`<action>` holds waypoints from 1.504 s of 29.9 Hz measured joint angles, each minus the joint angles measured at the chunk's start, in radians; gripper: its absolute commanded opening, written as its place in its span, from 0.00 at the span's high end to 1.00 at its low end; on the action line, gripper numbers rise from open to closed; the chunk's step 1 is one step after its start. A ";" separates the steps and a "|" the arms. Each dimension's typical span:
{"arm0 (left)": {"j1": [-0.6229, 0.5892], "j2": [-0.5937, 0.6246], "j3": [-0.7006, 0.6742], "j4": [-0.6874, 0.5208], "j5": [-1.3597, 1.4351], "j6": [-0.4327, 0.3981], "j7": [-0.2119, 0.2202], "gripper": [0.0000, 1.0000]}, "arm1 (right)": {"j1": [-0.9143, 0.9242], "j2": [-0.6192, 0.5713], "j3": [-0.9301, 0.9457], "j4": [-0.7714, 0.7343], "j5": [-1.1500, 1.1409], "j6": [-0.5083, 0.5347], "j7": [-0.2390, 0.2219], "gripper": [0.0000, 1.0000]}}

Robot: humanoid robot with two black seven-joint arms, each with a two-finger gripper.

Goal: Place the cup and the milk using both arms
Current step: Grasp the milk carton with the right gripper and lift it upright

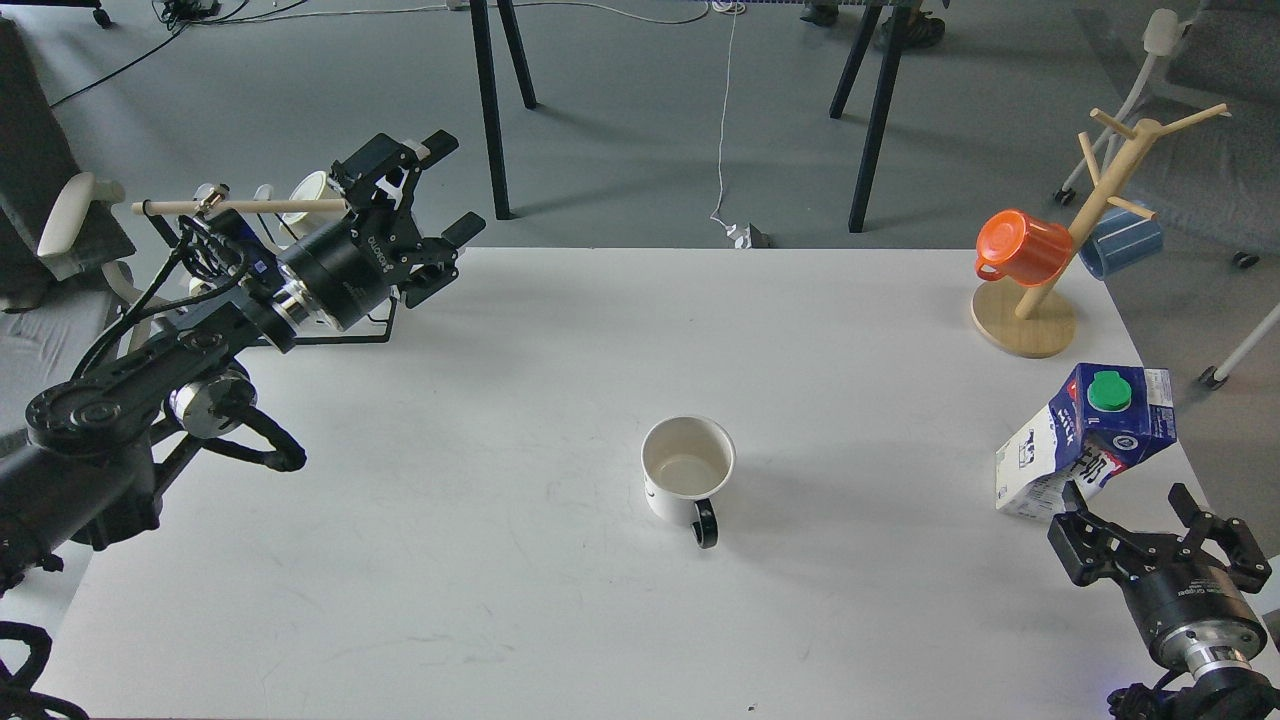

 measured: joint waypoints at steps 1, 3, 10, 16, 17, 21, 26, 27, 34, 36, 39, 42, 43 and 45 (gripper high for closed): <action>0.001 0.000 0.000 0.000 0.000 0.000 0.000 0.01 | 0.009 0.013 0.000 -0.007 -0.009 0.000 0.000 0.01; 0.005 0.000 0.000 -0.001 0.000 0.000 0.000 0.01 | 0.020 0.033 0.000 -0.017 -0.022 0.000 0.000 0.01; 0.020 0.002 -0.001 -0.002 0.000 0.000 0.000 0.01 | 0.041 0.082 0.000 -0.048 -0.042 0.000 0.000 0.01; 0.033 -0.004 -0.002 -0.001 0.000 0.000 0.000 0.01 | 0.079 0.130 -0.001 -0.092 -0.054 0.000 0.000 0.01; 0.034 -0.006 -0.002 -0.001 0.000 0.000 0.000 0.01 | 0.087 0.136 -0.001 -0.099 -0.055 0.000 0.000 0.01; 0.038 -0.008 -0.003 0.001 0.000 0.000 0.000 0.01 | 0.104 0.153 -0.001 -0.114 -0.055 0.000 0.000 0.04; 0.040 -0.008 -0.004 0.005 0.000 0.000 0.000 0.01 | 0.107 0.154 -0.001 -0.116 -0.055 0.000 0.000 0.40; 0.041 -0.008 -0.005 0.006 0.000 0.000 0.000 0.01 | 0.106 0.152 -0.001 -0.116 -0.055 0.000 0.000 0.52; 0.045 -0.008 -0.005 0.007 0.000 0.000 0.000 0.01 | 0.102 0.148 0.000 -0.115 -0.084 0.000 0.000 0.77; 0.046 -0.009 -0.005 0.008 0.000 0.000 0.000 0.01 | 0.100 0.151 0.002 -0.112 -0.088 0.000 0.000 0.77; 0.050 -0.010 -0.003 0.008 0.000 0.000 0.000 0.01 | 0.101 0.153 0.002 -0.103 -0.093 0.000 0.000 0.79; 0.058 -0.010 -0.002 0.008 0.000 0.000 0.000 0.01 | 0.106 0.156 0.009 -0.076 -0.105 0.000 0.000 0.79; 0.059 -0.010 -0.002 0.008 0.000 0.000 0.000 0.01 | 0.109 0.158 0.011 -0.062 -0.111 0.000 0.000 0.79; 0.060 -0.010 -0.002 0.008 0.000 0.000 0.000 0.01 | 0.124 0.160 0.012 -0.036 -0.123 0.000 0.000 0.80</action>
